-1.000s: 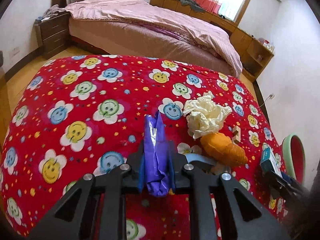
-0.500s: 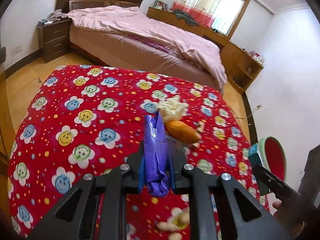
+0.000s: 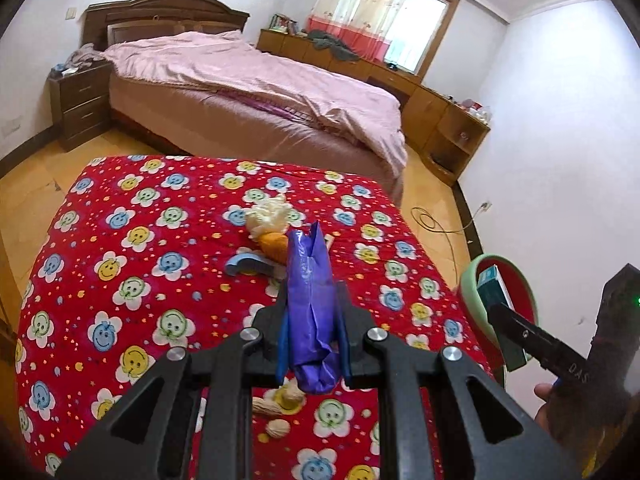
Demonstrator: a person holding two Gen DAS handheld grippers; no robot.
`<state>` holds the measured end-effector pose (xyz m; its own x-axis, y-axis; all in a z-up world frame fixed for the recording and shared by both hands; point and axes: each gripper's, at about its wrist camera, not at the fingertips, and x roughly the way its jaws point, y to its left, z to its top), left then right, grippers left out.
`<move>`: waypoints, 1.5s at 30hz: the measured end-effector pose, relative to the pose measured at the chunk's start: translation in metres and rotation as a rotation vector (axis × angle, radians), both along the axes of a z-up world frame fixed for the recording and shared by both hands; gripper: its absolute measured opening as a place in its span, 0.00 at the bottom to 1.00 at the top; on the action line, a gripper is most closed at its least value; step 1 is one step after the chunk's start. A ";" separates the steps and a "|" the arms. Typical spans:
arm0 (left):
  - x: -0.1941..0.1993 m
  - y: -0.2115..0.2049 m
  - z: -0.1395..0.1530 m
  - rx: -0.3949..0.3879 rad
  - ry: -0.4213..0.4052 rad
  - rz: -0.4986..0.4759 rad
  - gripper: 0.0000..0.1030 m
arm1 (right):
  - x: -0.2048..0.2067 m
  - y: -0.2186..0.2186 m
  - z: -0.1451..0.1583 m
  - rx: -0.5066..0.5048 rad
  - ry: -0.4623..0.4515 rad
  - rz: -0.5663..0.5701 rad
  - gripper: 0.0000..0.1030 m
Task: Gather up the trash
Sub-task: 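Carry the purple glove and white card box toward the red bucket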
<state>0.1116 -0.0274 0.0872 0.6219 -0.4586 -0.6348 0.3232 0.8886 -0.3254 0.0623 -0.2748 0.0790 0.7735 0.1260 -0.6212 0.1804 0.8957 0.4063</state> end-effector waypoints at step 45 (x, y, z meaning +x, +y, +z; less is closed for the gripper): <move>-0.008 -0.118 0.032 -0.017 -0.067 -0.237 0.18 | -0.040 -0.078 0.038 -0.020 -0.072 -0.182 0.73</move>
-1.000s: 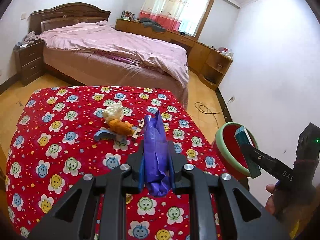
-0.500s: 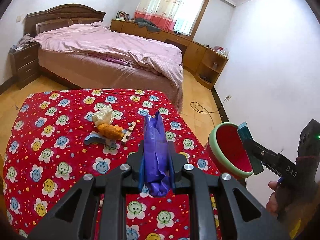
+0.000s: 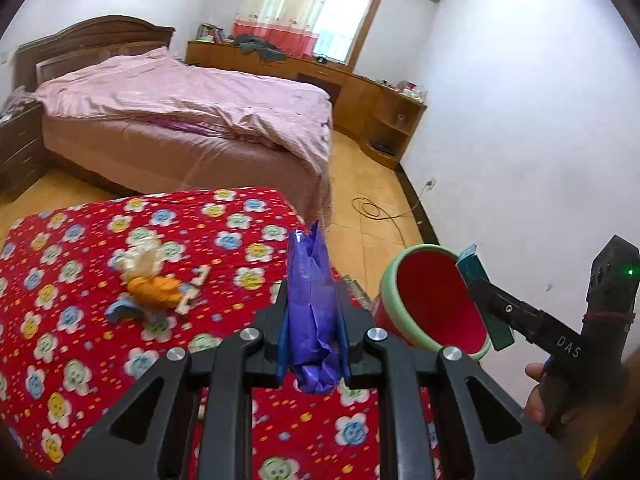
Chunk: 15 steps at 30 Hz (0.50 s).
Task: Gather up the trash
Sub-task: 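Carry the purple glove and white card box toward the red bucket, then open both grippers over the bucket to drop the glove and card box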
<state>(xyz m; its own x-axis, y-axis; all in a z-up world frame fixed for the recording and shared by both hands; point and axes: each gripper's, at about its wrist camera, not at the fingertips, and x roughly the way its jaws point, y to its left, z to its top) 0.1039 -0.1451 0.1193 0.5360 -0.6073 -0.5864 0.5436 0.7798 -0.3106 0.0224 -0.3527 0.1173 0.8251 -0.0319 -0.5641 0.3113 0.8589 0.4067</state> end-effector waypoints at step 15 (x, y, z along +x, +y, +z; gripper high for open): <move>0.003 -0.079 -0.007 0.027 0.001 -0.120 0.18 | -0.006 -0.060 -0.014 0.008 0.033 -0.099 0.73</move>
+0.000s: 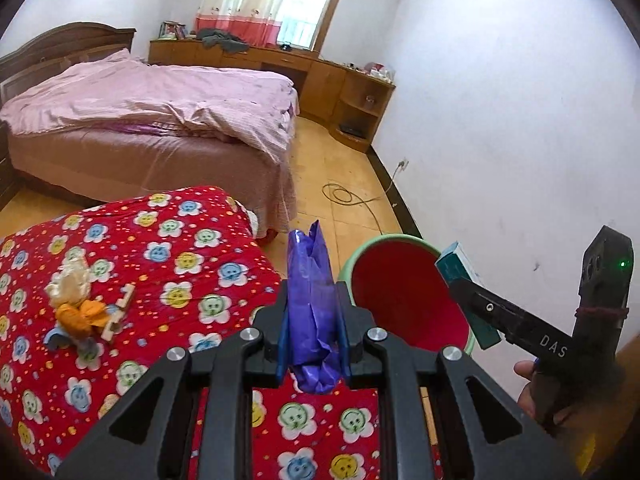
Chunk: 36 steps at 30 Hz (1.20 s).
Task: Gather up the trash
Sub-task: 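Open both grippers over the bucket to drop the glove and card box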
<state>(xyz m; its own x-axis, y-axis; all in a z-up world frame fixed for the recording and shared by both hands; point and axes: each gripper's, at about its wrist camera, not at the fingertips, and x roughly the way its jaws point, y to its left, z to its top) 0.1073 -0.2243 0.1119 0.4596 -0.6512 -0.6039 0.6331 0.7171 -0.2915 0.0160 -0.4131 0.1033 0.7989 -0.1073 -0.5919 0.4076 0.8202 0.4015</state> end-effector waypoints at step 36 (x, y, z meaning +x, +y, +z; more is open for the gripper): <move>-0.007 -0.147 -0.072 0.174 0.068 -0.219 0.38 | -0.028 -0.110 -0.073 0.130 0.063 -0.172 0.74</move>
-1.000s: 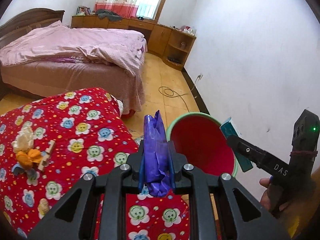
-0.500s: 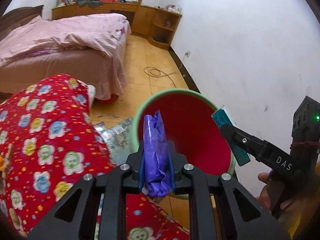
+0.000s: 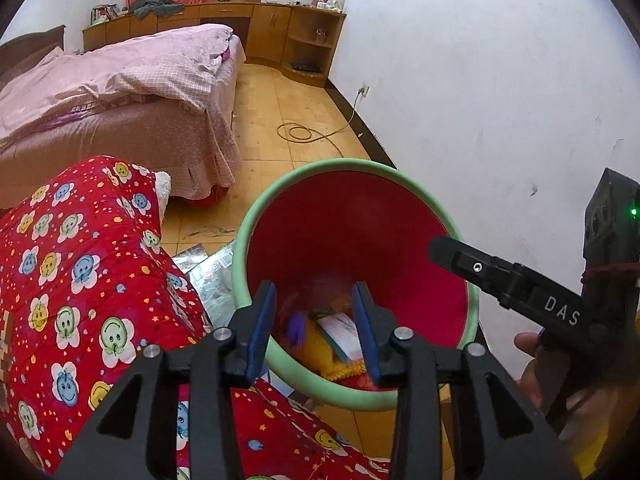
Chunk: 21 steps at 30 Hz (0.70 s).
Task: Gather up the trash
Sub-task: 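Open both grippers over the bucket to drop the glove and card box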
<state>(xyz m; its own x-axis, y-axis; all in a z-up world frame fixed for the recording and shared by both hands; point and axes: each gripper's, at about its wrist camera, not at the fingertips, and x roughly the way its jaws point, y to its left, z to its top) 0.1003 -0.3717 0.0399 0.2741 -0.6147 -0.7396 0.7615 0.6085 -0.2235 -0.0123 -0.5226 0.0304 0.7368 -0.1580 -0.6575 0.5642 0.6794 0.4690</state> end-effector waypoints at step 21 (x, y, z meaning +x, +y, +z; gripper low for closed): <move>0.010 0.087 0.023 -0.056 -0.005 0.158 0.38 | -0.007 0.044 0.028 -0.013 -0.065 0.042 0.74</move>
<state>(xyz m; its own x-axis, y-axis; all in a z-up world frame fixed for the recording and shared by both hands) 0.1103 -0.2851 0.0630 0.3737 -0.6040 -0.7039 0.6588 0.7071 -0.2570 -0.0194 -0.4787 0.0584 0.7840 -0.1343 -0.6060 0.5037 0.7082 0.4947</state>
